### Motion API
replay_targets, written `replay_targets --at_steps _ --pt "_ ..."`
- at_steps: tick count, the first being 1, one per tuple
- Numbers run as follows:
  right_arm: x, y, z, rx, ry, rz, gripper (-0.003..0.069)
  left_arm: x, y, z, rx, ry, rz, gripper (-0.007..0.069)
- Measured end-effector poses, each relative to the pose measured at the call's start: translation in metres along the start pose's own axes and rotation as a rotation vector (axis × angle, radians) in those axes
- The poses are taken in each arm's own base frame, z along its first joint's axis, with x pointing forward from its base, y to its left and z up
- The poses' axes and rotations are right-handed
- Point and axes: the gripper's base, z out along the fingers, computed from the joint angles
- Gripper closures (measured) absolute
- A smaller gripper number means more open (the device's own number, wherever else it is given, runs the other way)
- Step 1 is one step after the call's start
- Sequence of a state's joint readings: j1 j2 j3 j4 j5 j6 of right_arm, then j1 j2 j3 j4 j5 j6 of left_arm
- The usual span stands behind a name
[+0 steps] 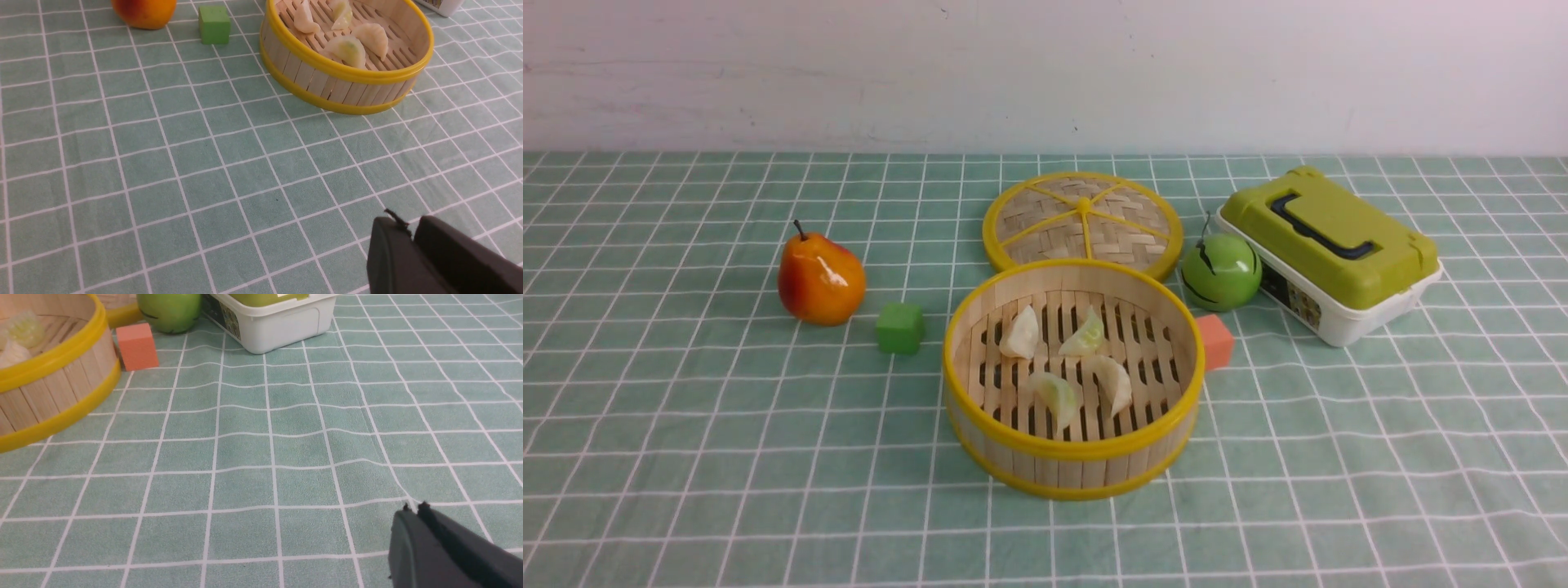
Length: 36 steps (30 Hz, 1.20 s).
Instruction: Put the dumplings into the steamer on the table with the blue tablecloth.
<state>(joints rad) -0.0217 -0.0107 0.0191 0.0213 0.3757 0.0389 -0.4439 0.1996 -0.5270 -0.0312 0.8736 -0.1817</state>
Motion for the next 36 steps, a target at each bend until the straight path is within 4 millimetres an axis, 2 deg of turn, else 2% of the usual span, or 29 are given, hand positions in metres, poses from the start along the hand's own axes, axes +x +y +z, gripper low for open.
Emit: replay_targets --at_steps 27,31,36 --pt "0.000 0.000 0.000 0.000 0.000 0.000 0.0623 0.003 0.001 0.003 -0.001 0.005 -0.001 0.0523" --pt "0.000 0.000 0.000 0.000 0.000 0.000 0.0617 0.009 0.003 0.021 0.011 -0.092 -0.033 0.0535" --pt "0.000 0.000 0.000 0.000 0.000 0.000 0.0611 0.018 0.010 0.035 -0.014 -0.315 -0.030 0.0638"
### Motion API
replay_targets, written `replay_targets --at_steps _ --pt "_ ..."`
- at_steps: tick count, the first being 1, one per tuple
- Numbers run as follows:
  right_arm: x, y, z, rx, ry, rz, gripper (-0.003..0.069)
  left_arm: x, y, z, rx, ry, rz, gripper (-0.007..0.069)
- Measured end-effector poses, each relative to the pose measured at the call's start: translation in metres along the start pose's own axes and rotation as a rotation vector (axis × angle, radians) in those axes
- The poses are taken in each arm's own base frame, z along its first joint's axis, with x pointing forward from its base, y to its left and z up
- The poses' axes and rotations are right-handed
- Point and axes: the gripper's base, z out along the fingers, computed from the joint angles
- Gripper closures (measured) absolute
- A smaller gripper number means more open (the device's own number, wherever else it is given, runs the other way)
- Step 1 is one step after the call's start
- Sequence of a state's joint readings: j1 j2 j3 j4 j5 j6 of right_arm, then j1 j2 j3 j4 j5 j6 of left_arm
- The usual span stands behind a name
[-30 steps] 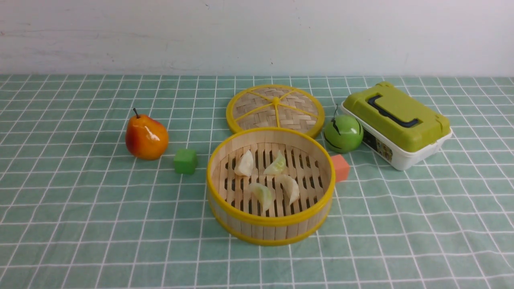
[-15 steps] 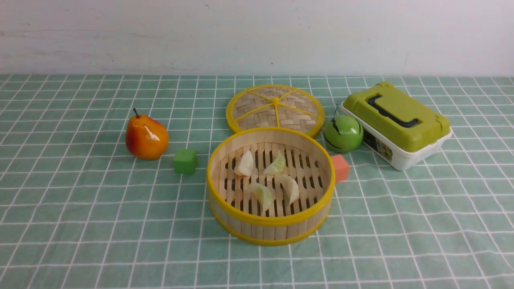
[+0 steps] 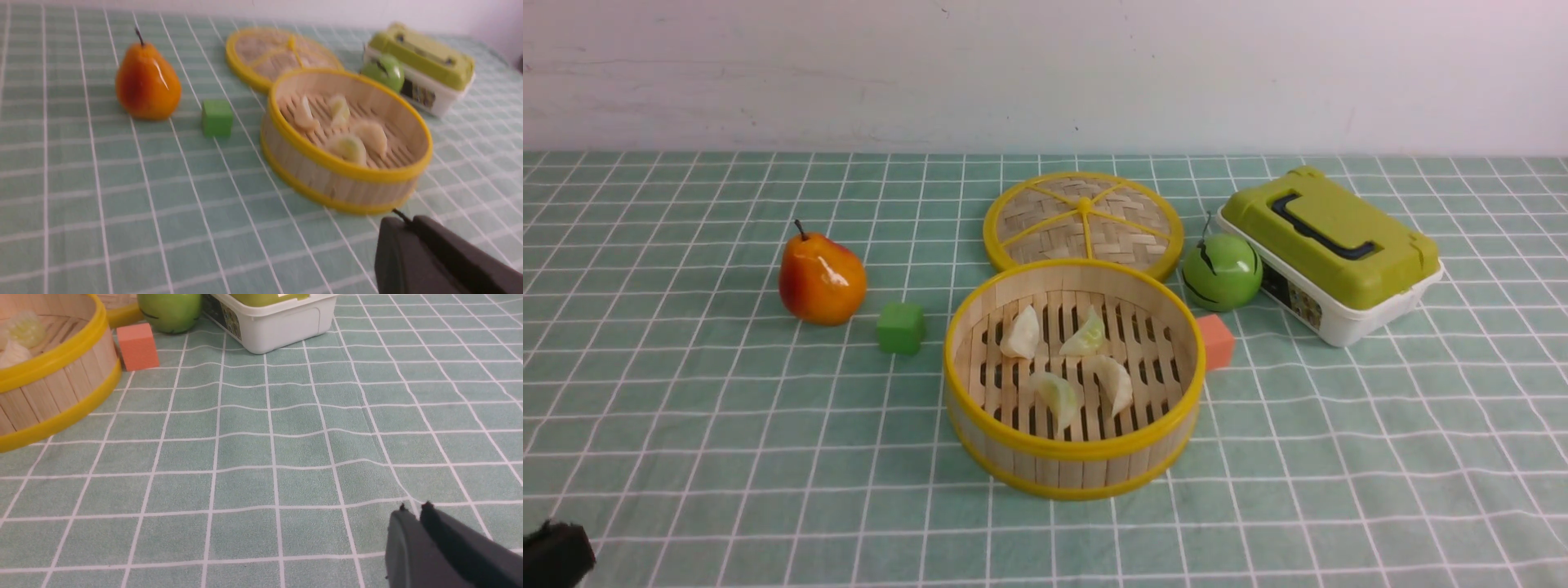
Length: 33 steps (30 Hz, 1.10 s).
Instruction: Put the dumplings into the steamer on the table with the blue tablecloth.
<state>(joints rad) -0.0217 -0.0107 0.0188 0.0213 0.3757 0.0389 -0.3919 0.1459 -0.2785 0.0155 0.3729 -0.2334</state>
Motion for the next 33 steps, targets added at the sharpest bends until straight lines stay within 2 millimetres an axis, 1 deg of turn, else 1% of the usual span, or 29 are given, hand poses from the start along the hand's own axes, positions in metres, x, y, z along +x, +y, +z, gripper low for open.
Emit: replay_targets --at_steps 1,3,5,6,7,9,11,13,14,16,18,23,27,33 --pt "0.000 0.000 0.000 0.000 0.000 0.000 0.0610 0.001 0.001 0.000 -0.011 -0.016 0.000 0.0638" --pt "0.000 0.000 0.000 0.000 0.000 0.000 0.0604 0.013 0.011 0.003 -0.125 -0.100 -0.012 0.0638" --pt "0.000 0.000 0.000 0.000 0.000 0.000 0.0600 0.021 0.019 0.002 -0.231 -0.133 -0.028 0.0638" --pt "0.000 0.000 0.000 0.000 0.000 0.000 0.0600 0.021 0.020 0.002 -0.242 -0.136 -0.030 0.0638" --pt "0.000 0.000 0.000 0.000 0.000 0.000 0.0598 0.028 0.025 0.000 -0.319 -0.160 -0.041 0.0638" --pt "0.000 0.000 0.000 0.000 0.000 0.000 0.0596 0.033 0.029 -0.001 -0.369 -0.175 -0.046 0.0638" --pt "0.000 0.000 0.000 0.000 0.000 0.000 0.0593 0.045 0.034 -0.002 -0.441 -0.186 -0.055 0.0638" --pt "0.000 0.000 0.000 0.000 0.000 0.000 0.0589 0.056 0.038 0.001 -0.462 -0.156 -0.066 0.0638" --pt "0.000 0.000 0.000 0.000 0.000 0.000 0.0588 0.058 0.039 0.002 -0.464 -0.152 -0.067 0.0638" --pt "0.000 0.000 0.000 0.000 0.000 0.000 0.0583 0.070 0.042 0.005 -0.468 -0.106 -0.079 0.0638" --pt "0.000 0.000 0.000 0.000 0.000 0.000 0.0582 0.074 0.042 0.006 -0.457 -0.081 -0.080 0.0638" --pt "0.000 0.000 0.000 0.000 0.000 0.000 0.0575 0.080 0.040 0.007 -0.415 -0.016 -0.081 0.0638" --pt "0.000 0.000 0.000 0.000 0.000 0.001 0.0570 0.087 0.041 0.007 -0.418 0.051 -0.092 0.0638" --pt "0.000 0.000 0.000 0.000 0.000 0.001 0.0564 0.088 0.041 0.007 -0.420 0.062 -0.097 0.0638"
